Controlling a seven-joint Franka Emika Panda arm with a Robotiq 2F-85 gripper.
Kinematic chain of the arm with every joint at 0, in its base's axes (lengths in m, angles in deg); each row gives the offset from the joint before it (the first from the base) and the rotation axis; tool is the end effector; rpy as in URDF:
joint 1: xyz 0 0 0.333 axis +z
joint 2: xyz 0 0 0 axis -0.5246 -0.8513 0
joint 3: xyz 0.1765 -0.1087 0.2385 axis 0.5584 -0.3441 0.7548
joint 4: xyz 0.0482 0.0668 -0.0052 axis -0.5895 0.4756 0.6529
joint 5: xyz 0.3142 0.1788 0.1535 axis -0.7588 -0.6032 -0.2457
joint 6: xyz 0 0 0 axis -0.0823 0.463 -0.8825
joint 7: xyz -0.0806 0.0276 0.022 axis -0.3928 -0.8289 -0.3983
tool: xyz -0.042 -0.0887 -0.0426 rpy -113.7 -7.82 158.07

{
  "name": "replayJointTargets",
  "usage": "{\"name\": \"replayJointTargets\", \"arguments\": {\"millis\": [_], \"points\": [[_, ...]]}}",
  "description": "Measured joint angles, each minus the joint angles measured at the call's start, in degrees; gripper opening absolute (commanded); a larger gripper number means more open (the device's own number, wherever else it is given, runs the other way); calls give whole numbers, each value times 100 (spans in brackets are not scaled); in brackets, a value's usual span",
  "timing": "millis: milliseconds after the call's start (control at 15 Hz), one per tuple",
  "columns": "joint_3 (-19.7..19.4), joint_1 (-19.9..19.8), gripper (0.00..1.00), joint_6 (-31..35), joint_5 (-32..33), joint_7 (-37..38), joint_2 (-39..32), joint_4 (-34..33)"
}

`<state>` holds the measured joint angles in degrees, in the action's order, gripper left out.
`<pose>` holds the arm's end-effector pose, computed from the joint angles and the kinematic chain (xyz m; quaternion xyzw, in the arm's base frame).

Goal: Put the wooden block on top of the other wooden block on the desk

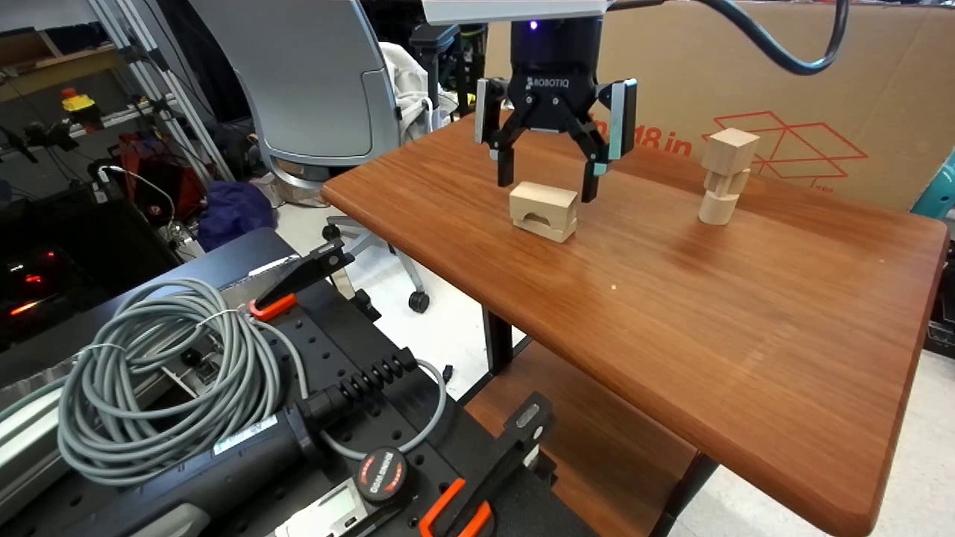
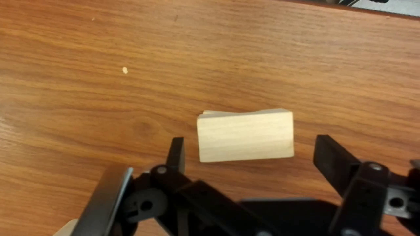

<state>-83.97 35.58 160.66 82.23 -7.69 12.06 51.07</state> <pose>0.5691 0.0420 0.1730 0.9870 0.1098 -0.1024 0.0578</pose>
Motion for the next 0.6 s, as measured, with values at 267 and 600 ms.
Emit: {"name": "replayJointTargets", "arguments": {"millis": [267,600], "points": [[207,-94,100,-7,-996,36,424,20],[334,-106,100,-200,-1630,447,1517,229]]}}
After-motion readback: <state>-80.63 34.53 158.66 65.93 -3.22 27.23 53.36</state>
